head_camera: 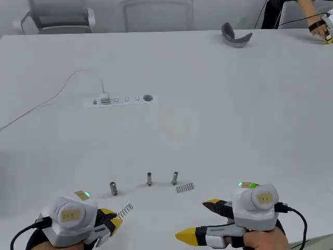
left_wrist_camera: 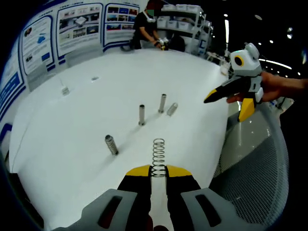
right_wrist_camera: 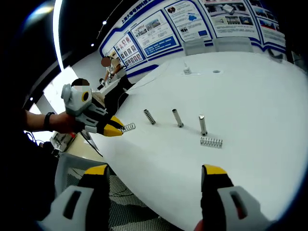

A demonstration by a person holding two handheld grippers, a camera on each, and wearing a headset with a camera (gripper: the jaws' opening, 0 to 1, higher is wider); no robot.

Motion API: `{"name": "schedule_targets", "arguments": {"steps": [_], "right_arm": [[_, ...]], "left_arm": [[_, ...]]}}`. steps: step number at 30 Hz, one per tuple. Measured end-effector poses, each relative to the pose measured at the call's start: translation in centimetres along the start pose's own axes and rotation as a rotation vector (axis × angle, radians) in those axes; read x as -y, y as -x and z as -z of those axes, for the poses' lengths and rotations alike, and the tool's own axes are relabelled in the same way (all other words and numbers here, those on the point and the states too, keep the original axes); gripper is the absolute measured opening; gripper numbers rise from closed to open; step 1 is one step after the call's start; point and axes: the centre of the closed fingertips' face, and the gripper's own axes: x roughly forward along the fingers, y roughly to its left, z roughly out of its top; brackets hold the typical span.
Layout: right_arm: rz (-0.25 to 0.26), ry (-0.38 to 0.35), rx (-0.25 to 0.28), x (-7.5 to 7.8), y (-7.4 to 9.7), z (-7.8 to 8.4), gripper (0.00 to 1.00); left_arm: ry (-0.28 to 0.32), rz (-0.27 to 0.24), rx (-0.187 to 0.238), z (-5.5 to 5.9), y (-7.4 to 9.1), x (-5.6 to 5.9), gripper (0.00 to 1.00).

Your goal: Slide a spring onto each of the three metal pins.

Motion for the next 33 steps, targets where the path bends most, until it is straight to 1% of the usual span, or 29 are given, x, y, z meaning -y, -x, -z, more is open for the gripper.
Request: {"name": "schedule_targets", "arguments": {"steps": [2,5,8,11,17,20,22,25,29,33], "right_arm": [[-0.008,0.001,0.002,-0.3,-0.1,-0.1,0.78],[-0.032,-0.006,0.016,-0.7,-0.3,-0.6,0.77],[-0.043,-0.001,0.017,-0.9,-0.4,-0.8,0.76],[-0.053,0.005,0.015,-1.1,-0.6,-1.0,0.76],[-0.088,0.004,0.034,-1.9,-0.8,-1.9,0.73],[-0.141,0.007,0.042,-2.9,-1.0,-2.4,0.72],[-0.161,0.015,0.045,-3.3,-1.1,-2.7,0.7],[-0.197,0.017,0.043,-4.1,-1.4,-3.0,0.68],[-0.221,0.007,0.045,-4.4,-1.6,-3.4,0.66],[-0.268,-0.029,0.078,-5.1,-1.4,-4.3,0.61]], "left_arm": [[-0.008,0.006,0.008,-0.3,0.4,0.2,0.1],[-0.039,0.014,0.014,-0.8,1.1,0.4,0.1],[-0.057,0.019,0.02,-1.2,1.5,0.5,0.1],[-0.067,0.026,0.025,-1.5,1.7,0.6,0.1],[-0.085,0.043,0.038,-2.5,2.0,1.4,0.1],[-0.099,0.06,0.057,-3.6,2.0,2.3,0.1],[-0.106,0.069,0.066,-4.1,1.9,2.8,0.1],[-0.129,0.091,0.078,-5.0,1.6,3.8,0.1],[-0.142,0.115,0.088,-5.9,1.4,4.7,0.1],[-0.166,0.135,0.091,-6.4,1.2,5.5,0.1]]}}
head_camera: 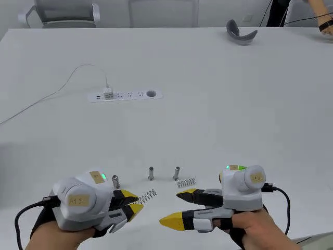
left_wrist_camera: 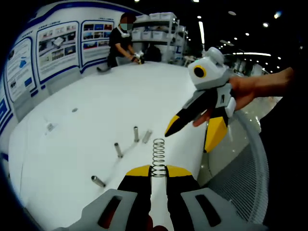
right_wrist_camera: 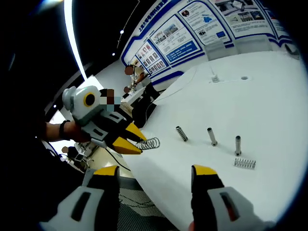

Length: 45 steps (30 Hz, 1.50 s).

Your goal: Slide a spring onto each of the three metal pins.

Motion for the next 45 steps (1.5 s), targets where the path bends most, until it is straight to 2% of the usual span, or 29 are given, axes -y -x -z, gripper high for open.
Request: {"name": "schedule_targets", "arguments": {"steps": [4,10,16,19,29,36,39,45], "right_arm": [[-0.036,-0.036,0.033,-0.6,-0.2,-0.8,0.54],[-0.063,-0.069,0.054,-0.8,-0.5,-1.3,0.47],[-0.097,-0.097,0.076,-1.3,-0.6,-1.8,0.37],[-0.133,-0.115,0.095,-1.9,-0.6,-2.2,0.29],[-0.162,-0.107,0.082,-2.5,-0.4,-2.5,0.22],[-0.182,-0.025,-0.004,-2.8,-0.4,-1.9,0.17],[-0.195,0.018,-0.064,-3.0,-0.2,-1.2,0.15],[-0.213,0.177,-0.202,-3.4,0.2,0.0,0.13]], "left_arm": [[-0.02,0.021,0.003,-0.5,-0.2,0.7,0.1],[-0.042,0.048,0.009,-1.1,-0.5,1.6,0.1],[-0.056,0.075,0.007,-1.1,-0.8,2.3,0.1],[-0.06,0.082,0.006,-1.2,-0.8,2.5,0.1],[-0.074,0.108,0.005,-1.3,-0.8,2.8,0.1],[-0.091,0.168,0.013,-1.8,-1.0,3.7,0.1],[-0.078,0.212,0.01,-1.8,-1.0,4.2,0.1],[-0.069,0.282,0.009,-1.8,-0.9,4.5,0.1]]}}
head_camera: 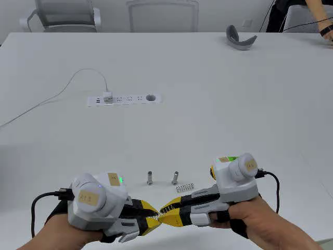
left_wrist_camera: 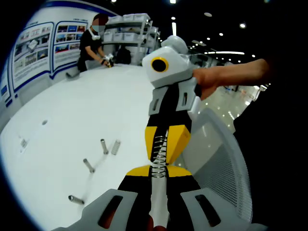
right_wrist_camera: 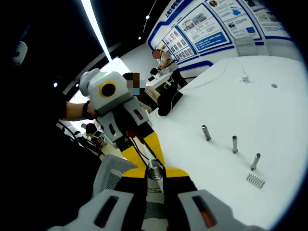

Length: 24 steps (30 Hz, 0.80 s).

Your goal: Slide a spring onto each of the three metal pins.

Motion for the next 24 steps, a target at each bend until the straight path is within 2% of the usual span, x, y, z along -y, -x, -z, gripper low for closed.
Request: {"name": "schedule_targets", "arguments": {"steps": [2,11,17,21,24], "right_arm": [[-0.008,0.015,-0.032,-0.1,0.0,0.1,0.13],[-0.059,0.111,-0.092,-0.9,0.0,-0.1,0.13],[-0.096,0.152,-0.155,-1.6,-0.5,1.1,0.13],[-0.105,0.168,-0.171,-2.0,-0.6,1.5,0.13],[-0.093,0.164,-0.165,-1.9,-0.6,1.7,0.12]], "left_arm": [[0.026,0.029,0.002,0.0,0.0,0.2,0.1],[0.02,0.096,0.008,-0.2,-0.2,1.0,0.1],[0.009,0.143,-0.016,0.8,-0.6,1.9,0.1],[0.019,0.16,-0.013,1.2,-0.7,2.5,0.1],[0.036,0.154,0.003,1.4,-0.8,2.5,0.11]]}}
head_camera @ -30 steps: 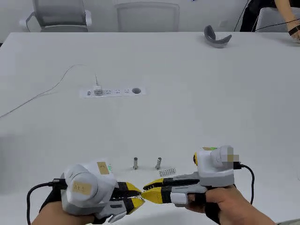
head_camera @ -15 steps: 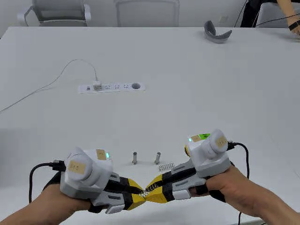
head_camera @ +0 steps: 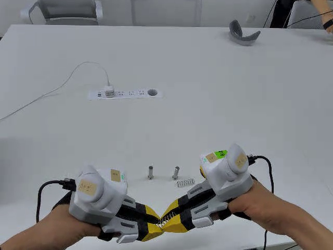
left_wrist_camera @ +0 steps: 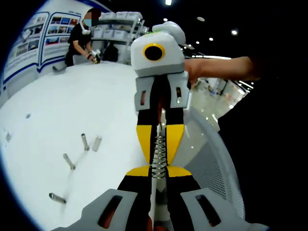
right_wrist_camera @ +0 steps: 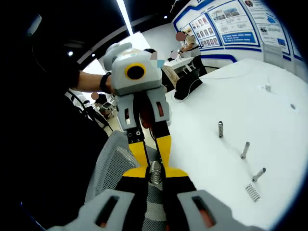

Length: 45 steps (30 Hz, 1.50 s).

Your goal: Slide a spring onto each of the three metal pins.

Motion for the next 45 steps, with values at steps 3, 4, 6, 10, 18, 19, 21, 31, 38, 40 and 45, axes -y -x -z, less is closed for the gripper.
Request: {"name": "schedule_targets", "arguments": {"steps": [3,4,6,10,18,19,21,31,38,40,45], "right_arm": [[0.012,-0.01,0.007,0.2,-0.1,0.1,0.12],[0.015,-0.011,0.008,0.2,-0.1,0.1,0.12],[0.022,-0.013,0.011,0.2,0.0,0.0,0.12],[0.032,-0.033,0.016,0.3,0.2,0.1,0.12],[0.053,-0.056,0.033,0.4,0.4,0.7,0.12],[0.057,-0.061,0.037,0.5,0.4,0.8,0.12],[0.071,-0.077,0.043,0.6,0.5,1.1,0.12],[0.152,-0.081,0.017,1.7,0.8,2.8,0.12],[0.207,-0.091,-0.031,3.0,1.1,4.0,0.13],[0.237,-0.081,-0.055,3.7,1.3,4.4,0.13],[0.254,-0.08,-0.071,4.6,1.5,4.3,0.13]], "left_arm": [[-0.002,-0.01,0.006,0.0,-0.1,0.0,0.11],[0.002,-0.014,0.009,0.0,0.0,-0.1,0.11],[0.024,-0.026,0.024,0.0,0.0,-0.2,0.12],[0.037,-0.047,0.032,0.4,0.1,-0.4,0.14],[0.085,-0.093,0.069,0.8,0.7,-0.8,0.19],[0.094,-0.1,0.074,0.9,0.8,-0.9,0.2],[0.101,-0.112,0.075,1.1,0.9,-1.0,0.21],[0.14,-0.223,0.092,1.8,1.9,-2.9,0.27],[0.167,-0.301,0.093,2.5,2.8,-4.5,0.34],[0.172,-0.319,0.096,2.6,3.1,-4.8,0.35],[0.187,-0.368,0.096,3.2,3.8,-5.6,0.37]]}}
